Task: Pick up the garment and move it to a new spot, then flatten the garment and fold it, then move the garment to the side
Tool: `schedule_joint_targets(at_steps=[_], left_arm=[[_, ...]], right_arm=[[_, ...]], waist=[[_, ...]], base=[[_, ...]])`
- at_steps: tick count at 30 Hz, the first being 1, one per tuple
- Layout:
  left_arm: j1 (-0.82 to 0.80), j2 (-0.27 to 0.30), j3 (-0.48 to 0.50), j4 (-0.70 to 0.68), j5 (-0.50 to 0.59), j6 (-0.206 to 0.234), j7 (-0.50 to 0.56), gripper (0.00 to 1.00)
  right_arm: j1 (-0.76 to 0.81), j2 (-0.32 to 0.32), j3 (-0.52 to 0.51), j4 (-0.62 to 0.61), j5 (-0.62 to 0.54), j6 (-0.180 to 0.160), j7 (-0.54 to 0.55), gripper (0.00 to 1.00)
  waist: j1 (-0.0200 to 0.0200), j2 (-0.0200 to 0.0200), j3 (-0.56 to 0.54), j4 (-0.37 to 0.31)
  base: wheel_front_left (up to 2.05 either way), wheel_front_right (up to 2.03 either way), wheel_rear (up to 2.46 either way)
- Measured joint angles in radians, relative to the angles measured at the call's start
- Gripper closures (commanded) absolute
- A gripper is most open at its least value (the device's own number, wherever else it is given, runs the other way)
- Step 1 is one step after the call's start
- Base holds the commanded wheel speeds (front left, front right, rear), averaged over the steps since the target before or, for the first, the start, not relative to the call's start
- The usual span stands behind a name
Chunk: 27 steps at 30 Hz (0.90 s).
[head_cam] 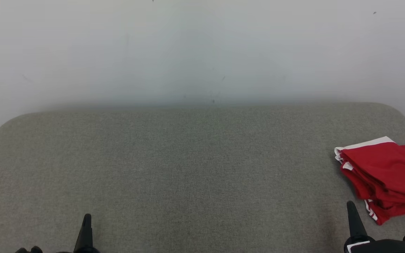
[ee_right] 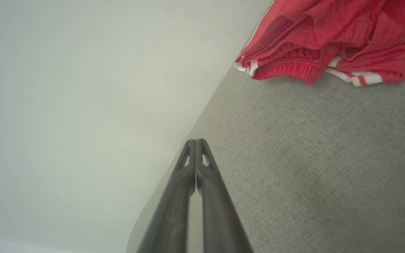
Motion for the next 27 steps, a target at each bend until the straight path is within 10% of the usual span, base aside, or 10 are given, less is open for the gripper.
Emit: schedule_joint_targets(at_steps=[27], left_arm=[[-0.067,0.0,-0.005,0.008,-0.238,0.0,0.073,1.0]], right_arm=[[-0.035,0.0,-0.02,-0.012,0.258,0.0,0.046,1.0]], waist=[[0.0,-0.0001,0.025,-0.005]], base=[[0.0,0.0,0.0]])
